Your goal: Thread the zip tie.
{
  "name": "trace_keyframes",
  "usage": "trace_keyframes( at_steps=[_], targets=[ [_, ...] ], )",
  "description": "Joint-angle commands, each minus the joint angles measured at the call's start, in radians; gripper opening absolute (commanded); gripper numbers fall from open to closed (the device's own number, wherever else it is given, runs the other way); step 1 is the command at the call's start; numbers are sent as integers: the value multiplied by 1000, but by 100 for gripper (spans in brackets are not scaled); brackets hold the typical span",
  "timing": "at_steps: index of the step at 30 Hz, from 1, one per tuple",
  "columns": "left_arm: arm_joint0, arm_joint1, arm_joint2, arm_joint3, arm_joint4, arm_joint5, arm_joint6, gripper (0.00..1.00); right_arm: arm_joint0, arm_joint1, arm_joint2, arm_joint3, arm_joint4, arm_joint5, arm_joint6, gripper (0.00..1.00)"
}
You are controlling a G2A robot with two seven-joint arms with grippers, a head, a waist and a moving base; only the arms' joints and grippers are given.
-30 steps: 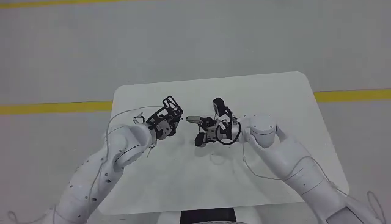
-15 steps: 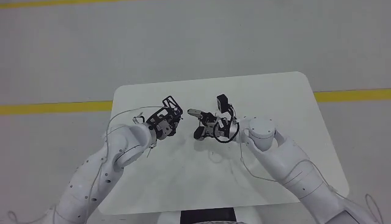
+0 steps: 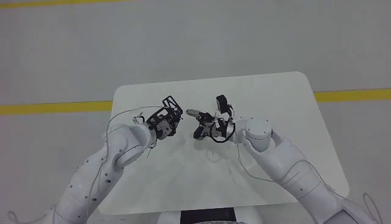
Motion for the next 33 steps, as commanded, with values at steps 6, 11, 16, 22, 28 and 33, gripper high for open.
trace_keyframes(
  at_steps=[6, 11, 16, 22, 28, 33],
  targets=[
    [0, 0, 0, 0, 0, 0, 0, 0, 8, -9, -6, 7, 17, 2, -31, 29],
    [0, 0, 0, 0, 0, 0, 0, 0, 5, -13, -4, 10, 26, 2, -47, 24],
    [0, 0, 0, 0, 0, 0, 0, 0, 9, -17, -4, 14, 34, -2, -47, 24],
    [0, 0, 0, 0, 0, 0, 0, 0, 16, -22, -5, 16, 44, -11, -47, 25],
    [0, 0, 0, 0, 0, 0, 0, 0, 23, -27, -11, 13, 44, -13, -45, 21],
    [0, 0, 0, 0, 0, 0, 0, 0, 30, -32, -18, 17, 43, -17, -42, 19]
  ],
)
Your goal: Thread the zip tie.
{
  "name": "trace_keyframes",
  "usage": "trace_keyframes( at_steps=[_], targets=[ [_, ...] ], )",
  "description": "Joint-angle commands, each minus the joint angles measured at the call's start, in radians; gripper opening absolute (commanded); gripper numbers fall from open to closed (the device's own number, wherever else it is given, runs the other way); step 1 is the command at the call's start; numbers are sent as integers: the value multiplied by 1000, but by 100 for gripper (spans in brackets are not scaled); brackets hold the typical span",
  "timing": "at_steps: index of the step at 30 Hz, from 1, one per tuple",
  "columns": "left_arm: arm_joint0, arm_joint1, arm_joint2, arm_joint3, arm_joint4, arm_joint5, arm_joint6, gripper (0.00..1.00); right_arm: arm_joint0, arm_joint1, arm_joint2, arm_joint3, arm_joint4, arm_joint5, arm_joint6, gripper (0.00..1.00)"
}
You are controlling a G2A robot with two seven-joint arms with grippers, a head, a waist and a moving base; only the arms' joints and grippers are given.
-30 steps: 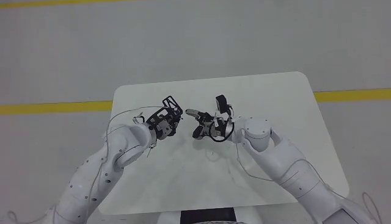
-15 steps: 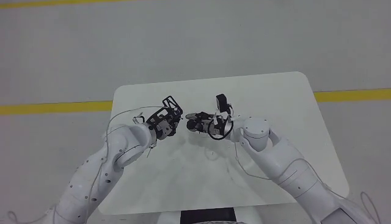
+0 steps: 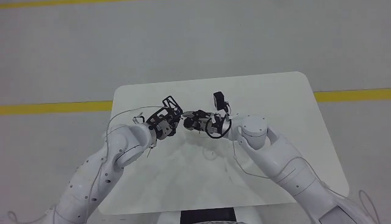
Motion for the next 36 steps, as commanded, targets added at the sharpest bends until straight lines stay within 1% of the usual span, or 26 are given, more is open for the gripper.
trace_keyframes(
  at_steps=[1, 4, 10, 13, 15, 21, 22, 23, 36],
  targets=[
    [0, 0, 0, 0, 0, 0, 0, 0, 3, -2, -3, 4, 0, -1, 1, 18],
    [0, 0, 0, 0, 0, 0, 0, 0, 6, -5, -7, 8, 1, -4, 4, 15],
    [0, 0, 0, 0, 0, 0, 0, 0, 11, -11, -16, 20, 1, -12, 4, 15],
    [0, 0, 0, 0, 0, 0, 0, 0, 12, -13, -17, 25, 3, -17, 6, 12],
    [0, 0, 0, 0, 0, 0, 0, 0, 12, -15, -17, 27, 2, -20, 7, 8],
    [0, 0, 0, 0, 0, 0, 0, 0, 9, -17, -14, 29, 1, -27, 9, 4],
    [0, 0, 0, 0, 0, 0, 0, 0, 9, -17, -14, 29, -1, -27, 9, 1],
    [0, 0, 0, 0, 0, 0, 0, 0, 8, -18, -14, 29, -2, -28, 9, 0],
    [0, 0, 0, 0, 0, 0, 0, 0, 5, -21, -9, 28, -12, -24, 13, 0]
  ],
)
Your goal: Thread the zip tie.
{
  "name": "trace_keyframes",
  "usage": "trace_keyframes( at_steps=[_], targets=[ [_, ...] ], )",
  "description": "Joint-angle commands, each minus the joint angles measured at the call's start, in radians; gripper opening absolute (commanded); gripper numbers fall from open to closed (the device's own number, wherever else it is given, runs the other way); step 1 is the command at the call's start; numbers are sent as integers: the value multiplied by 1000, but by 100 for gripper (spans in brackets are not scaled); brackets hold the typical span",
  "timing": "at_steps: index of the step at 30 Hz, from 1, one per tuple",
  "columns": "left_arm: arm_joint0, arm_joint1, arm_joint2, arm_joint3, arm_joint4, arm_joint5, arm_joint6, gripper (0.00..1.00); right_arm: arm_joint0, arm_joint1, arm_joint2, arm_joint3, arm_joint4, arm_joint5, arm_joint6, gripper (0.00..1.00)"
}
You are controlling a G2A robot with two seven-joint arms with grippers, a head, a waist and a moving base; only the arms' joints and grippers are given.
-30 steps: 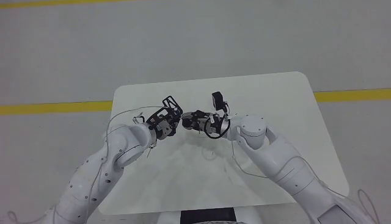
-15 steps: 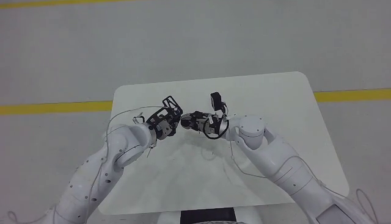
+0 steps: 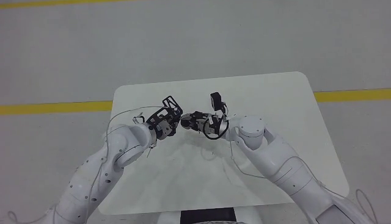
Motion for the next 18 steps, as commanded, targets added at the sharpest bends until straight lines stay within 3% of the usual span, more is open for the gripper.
trace_keyframes(
  at_steps=[1, 3, 4, 6, 18],
  targets=[
    [0, 0, 0, 0, 0, 0, 0, 2, 0, -1, 0, 1, -1, 0, 1, 0],
    [0, 0, 0, 0, 0, 0, 0, 38, 0, -1, 1, 1, -2, 1, 1, 0],
    [0, 0, 0, 0, 0, 0, 0, 47, 0, -2, 2, 1, -4, 1, -1, 0],
    [0, 0, 0, 0, 0, 0, 0, 100, -1, -2, 4, 0, -5, 1, -3, 0],
    [0, 0, 0, 0, 0, 0, 0, 100, -19, 8, 57, 8, 2, -29, 41, 0]
  ],
)
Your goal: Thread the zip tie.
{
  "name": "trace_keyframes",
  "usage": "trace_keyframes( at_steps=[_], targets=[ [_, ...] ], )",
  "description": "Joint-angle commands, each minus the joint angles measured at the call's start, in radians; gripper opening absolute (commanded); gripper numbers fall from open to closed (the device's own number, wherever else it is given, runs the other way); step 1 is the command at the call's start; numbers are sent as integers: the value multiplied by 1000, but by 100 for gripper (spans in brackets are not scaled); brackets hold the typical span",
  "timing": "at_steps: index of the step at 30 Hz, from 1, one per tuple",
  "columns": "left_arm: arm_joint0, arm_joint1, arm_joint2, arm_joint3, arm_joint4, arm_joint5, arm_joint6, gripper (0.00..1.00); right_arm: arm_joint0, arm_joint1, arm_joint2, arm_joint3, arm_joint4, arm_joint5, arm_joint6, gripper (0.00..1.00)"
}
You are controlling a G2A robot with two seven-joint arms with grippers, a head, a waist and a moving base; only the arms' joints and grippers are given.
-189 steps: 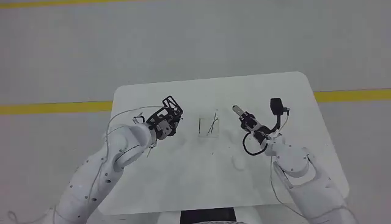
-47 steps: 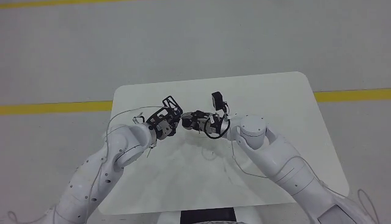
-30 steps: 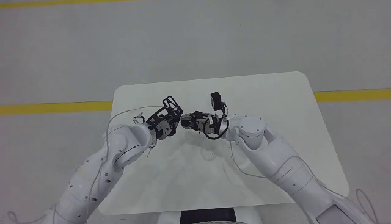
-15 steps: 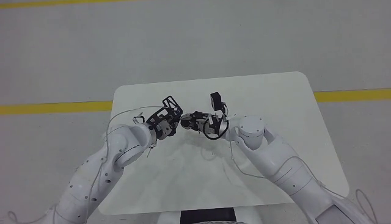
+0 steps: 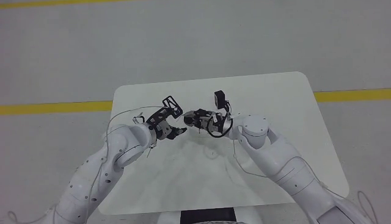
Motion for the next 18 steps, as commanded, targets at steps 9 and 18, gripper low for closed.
trace_keyframes(
  at_steps=[9, 18],
  targets=[
    [0, 0, 0, 0, 0, 0, 0, 100, -15, 15, 40, 4, -34, -48, 71, 0],
    [9, 5, -44, 45, -148, 0, 49, 100, -46, 20, 59, -11, -69, -105, 22, 0]
  ],
)
